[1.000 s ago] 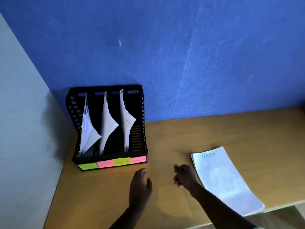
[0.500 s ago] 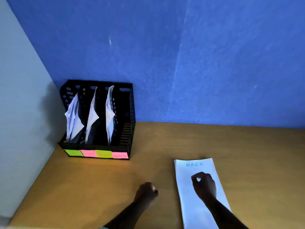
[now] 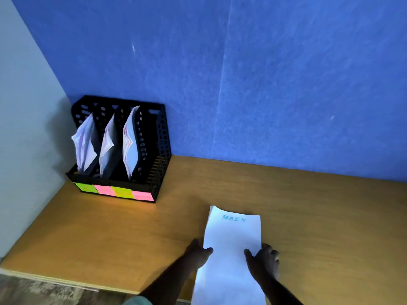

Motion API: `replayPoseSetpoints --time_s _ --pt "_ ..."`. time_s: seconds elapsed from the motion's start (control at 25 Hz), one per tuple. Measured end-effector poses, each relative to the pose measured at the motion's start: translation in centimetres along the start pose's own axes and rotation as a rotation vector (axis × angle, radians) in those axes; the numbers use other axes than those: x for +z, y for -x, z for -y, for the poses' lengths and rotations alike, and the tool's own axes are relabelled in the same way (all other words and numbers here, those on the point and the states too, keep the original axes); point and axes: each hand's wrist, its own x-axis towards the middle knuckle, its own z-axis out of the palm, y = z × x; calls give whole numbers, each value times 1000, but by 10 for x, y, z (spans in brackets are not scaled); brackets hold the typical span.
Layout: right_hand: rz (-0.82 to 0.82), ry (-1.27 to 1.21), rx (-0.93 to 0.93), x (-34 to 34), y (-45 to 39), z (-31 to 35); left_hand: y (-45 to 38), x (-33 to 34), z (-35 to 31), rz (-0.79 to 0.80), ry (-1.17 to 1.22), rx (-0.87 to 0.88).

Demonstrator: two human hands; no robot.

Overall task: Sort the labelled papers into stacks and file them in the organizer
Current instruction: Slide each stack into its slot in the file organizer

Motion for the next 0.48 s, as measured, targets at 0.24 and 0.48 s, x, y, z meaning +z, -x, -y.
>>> replayPoseSetpoints --time_s 0.24,0.48 --pt "270 -382 -6 -6 1 15 21 -18 76 -21 150 -61" --pt "393 -662 -149 -15 8 37 28 -41 74 -126 280 40"
